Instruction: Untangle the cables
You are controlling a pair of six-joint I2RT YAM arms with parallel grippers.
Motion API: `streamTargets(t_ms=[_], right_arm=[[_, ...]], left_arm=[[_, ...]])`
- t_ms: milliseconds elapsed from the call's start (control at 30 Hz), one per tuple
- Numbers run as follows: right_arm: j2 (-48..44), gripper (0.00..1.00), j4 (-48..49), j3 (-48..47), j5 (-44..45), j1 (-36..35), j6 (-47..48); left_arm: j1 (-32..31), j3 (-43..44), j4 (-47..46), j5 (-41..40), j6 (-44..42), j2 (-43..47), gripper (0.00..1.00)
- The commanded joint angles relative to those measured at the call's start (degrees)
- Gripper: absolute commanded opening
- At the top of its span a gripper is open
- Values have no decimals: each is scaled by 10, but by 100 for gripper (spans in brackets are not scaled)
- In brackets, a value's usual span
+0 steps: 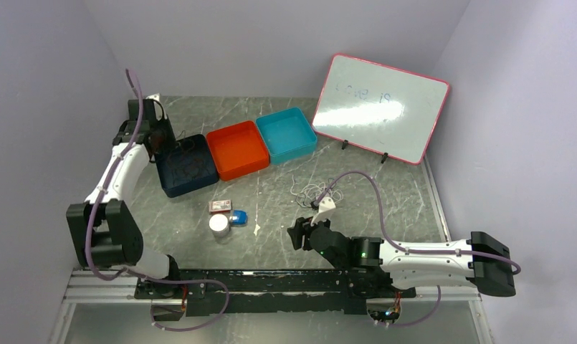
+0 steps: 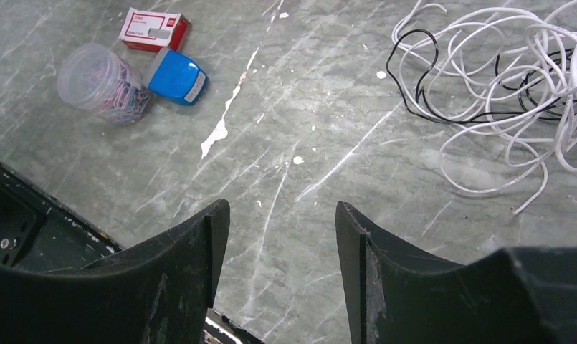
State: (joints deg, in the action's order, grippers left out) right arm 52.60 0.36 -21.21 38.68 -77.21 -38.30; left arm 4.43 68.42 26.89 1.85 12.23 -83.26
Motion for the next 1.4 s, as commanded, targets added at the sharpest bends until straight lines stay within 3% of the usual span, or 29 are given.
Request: streamTargets(t_ms=[0,533,600,933,1100,1367], right_arm=[[-1,60,12,9,4,1,2],[-11,59,13,25,7,2,-3],[-13,60,10,23,7,2,-2],[-32,60,-14,17,18,2,-4],[-27,60,-21,11,21,2,-4],[-33,60,-59,-7,51,2,-7]], left_arm=[[7,-10,-44,6,-2,-38,7],[7,50,-10,-38,4,-210,7],[7,63,-1,-43,2,-219,11],[7,81,15,-28,-7,-159,42],[7,88,31,-39,-14,-127,50],[7,73,49,-52,-17,-72,54]])
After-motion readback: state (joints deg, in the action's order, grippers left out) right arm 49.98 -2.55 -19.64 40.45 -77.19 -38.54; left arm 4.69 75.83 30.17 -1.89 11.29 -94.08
